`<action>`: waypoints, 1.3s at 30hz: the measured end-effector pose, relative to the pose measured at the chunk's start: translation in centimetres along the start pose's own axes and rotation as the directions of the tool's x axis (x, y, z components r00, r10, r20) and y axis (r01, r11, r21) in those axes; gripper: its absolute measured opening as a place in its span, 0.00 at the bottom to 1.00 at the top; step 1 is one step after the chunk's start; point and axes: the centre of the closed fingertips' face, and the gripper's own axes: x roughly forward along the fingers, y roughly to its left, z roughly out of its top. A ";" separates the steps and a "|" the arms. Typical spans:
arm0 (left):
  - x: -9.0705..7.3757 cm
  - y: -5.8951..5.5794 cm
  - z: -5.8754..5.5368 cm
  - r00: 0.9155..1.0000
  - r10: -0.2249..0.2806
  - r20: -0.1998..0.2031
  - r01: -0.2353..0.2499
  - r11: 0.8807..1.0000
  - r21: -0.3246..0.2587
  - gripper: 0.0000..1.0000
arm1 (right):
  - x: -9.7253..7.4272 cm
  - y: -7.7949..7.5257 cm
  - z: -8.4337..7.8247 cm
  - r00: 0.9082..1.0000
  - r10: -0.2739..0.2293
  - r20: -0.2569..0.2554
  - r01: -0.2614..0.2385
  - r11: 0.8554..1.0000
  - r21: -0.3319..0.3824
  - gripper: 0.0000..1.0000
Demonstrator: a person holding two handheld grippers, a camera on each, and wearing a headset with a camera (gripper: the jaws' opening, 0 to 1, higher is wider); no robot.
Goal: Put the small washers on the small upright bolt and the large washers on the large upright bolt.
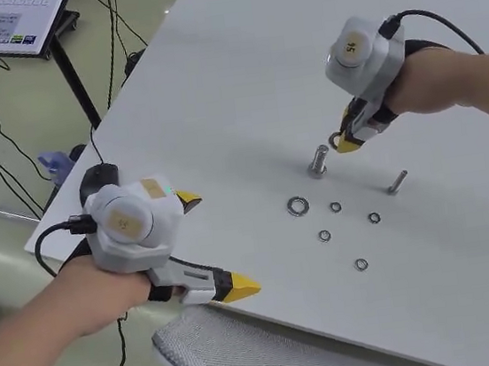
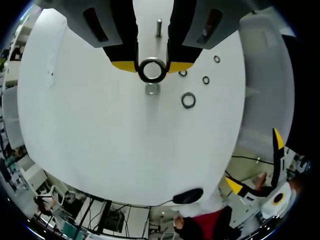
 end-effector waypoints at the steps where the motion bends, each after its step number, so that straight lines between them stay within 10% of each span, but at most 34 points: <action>1: 0.0 0.0 0.0 1.000 0.002 -0.001 -0.002 1.000 0.001 0.92 | 0.1 0.0 0.1 1.000 0.000 -0.001 0.000 1.000 -0.001 0.21; 39: 0.2 0.5 -0.7 1.000 0.002 -0.018 -0.002 1.000 -0.008 0.90 | 3.2 0.9 1.5 0.999 0.002 -0.042 -0.004 0.999 -0.053 0.21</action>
